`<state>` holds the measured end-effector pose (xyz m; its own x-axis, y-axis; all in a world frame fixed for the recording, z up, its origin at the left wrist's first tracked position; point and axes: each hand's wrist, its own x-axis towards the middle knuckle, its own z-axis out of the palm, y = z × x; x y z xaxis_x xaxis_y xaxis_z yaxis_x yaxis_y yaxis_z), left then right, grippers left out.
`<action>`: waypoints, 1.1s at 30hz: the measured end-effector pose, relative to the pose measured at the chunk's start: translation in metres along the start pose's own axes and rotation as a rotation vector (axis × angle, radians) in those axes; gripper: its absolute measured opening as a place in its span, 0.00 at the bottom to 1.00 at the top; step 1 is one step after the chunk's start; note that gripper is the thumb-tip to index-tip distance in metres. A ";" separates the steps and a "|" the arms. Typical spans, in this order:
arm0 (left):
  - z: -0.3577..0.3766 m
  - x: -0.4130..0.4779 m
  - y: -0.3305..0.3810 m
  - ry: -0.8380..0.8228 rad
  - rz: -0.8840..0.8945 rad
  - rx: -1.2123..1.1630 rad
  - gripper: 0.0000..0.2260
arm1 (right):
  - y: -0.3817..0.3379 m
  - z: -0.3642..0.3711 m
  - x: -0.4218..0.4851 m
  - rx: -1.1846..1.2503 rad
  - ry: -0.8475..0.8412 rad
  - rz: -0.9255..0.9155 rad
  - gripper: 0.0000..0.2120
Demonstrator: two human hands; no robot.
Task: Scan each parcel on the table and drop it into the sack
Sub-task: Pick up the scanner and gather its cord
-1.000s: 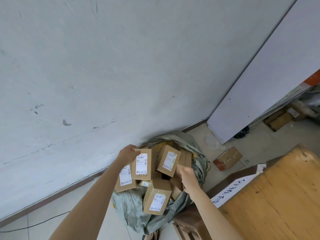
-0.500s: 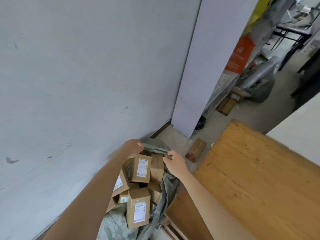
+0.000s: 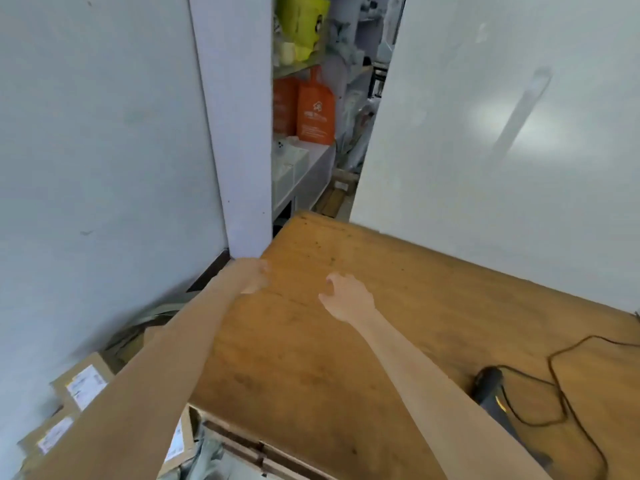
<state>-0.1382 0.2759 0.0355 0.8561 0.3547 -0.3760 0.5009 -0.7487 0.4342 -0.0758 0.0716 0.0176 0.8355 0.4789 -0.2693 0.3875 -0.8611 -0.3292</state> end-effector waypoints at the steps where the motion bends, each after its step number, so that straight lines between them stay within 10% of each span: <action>1: 0.013 -0.004 0.020 -0.029 0.024 0.023 0.20 | 0.025 -0.009 -0.010 -0.003 0.000 0.029 0.23; 22: 0.199 -0.045 0.272 -0.377 0.429 0.396 0.21 | 0.297 -0.046 -0.187 0.136 0.134 0.567 0.16; 33: 0.295 -0.036 0.318 -0.443 0.317 0.301 0.29 | 0.386 -0.017 -0.198 0.173 0.005 0.480 0.18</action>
<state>-0.0473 -0.1406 -0.0542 0.7908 -0.1280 -0.5986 0.1182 -0.9276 0.3544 -0.0843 -0.3586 -0.0406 0.9057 0.0354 -0.4224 -0.1098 -0.9429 -0.3145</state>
